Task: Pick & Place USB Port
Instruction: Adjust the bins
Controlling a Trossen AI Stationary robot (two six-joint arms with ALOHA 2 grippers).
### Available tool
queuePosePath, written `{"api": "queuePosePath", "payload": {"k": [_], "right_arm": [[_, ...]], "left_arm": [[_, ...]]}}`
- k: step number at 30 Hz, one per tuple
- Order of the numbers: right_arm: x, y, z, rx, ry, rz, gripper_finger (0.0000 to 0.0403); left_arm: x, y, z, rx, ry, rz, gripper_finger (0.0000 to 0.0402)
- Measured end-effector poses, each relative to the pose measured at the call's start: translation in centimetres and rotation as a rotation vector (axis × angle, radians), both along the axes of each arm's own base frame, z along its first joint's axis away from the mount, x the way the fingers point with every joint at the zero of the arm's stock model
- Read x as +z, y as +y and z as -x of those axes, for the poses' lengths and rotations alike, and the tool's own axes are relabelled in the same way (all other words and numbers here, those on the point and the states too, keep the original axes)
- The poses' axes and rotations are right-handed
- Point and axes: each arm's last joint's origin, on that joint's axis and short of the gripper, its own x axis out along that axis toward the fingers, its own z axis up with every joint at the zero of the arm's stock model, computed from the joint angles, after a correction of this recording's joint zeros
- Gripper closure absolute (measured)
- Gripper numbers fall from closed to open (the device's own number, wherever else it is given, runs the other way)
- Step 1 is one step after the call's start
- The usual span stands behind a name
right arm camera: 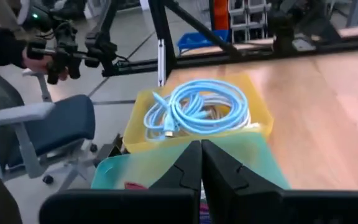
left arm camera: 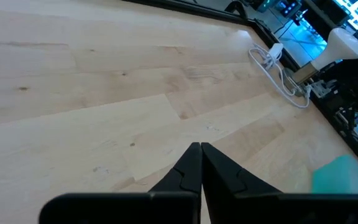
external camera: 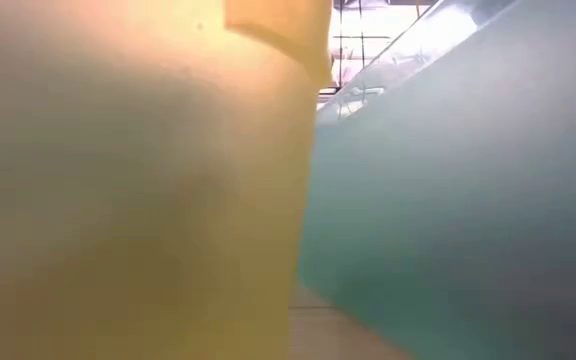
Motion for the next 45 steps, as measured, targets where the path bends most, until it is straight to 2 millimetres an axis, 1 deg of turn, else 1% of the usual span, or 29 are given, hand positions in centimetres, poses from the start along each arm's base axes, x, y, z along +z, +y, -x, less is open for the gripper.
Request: {"api": "queuePosePath", "payload": {"k": [2,4,8,10,13,18,21,25,29,35,38,43,45], "right_arm": [[0.3,-0.4,0.3,-0.003,-0.004,0.021,0.0403],[0.1,-0.8,0.7,-0.045,0.036,0.053,0.0403],[-1.8,-1.5,0.9,-0.194,0.178,0.142,0.0403],[-2.9,-1.9,0.7,-0.28,0.233,0.187,0.0403],[-4.2,-2.2,-0.1,-0.381,0.281,0.201,0.0403],[-6.5,-2.1,-1.1,-0.412,0.381,0.212,0.0403],[-7.8,-1.7,-1.4,-0.382,0.447,0.216,0.0403],[-8.9,-1.2,-1.4,-0.376,0.499,0.195,0.0403],[-9.2,-0.6,-1.2,-0.357,0.517,0.159,0.0403],[-8.7,0.6,-0.5,-0.315,0.501,0.125,0.0403],[-8.1,1.3,-0.4,-0.287,0.486,0.115,0.0403],[-7.0,2.4,-0.7,-0.255,0.454,0.098,0.0403],[-6.6,2.7,-0.8,-0.243,0.444,0.094,0.0403]], "left_arm": [[0.0,0.0,0.0,0.001,-0.002,0.003,0.0398],[0.0,0.0,0.0,0.001,-0.002,0.003,0.0398],[0.0,0.0,0.0,0.003,-0.005,0.006,0.0392],[0.0,0.0,0.0,0.002,-0.004,0.005,0.0397],[0.0,0.0,0.0,0.002,-0.003,0.004,0.0397],[0.0,0.0,0.0,0.004,-0.007,0.009,0.0392],[0.0,0.0,0.0,0.0,-0.012,0.028,0.0399],[0.0,-0.1,0.0,-0.012,-0.009,0.039,0.0392],[0.0,-0.1,-0.1,-0.012,-0.01,0.041,0.0397],[0.0,-0.1,-0.1,-0.012,-0.012,0.041,0.0393],[0.0,-0.1,-0.1,-0.012,-0.012,0.041,0.0399],[0.0,-0.1,-0.1,-0.011,-0.012,0.04,0.0393],[0.0,-0.1,-0.1,-0.01,-0.012,0.04,0.0397]]}}
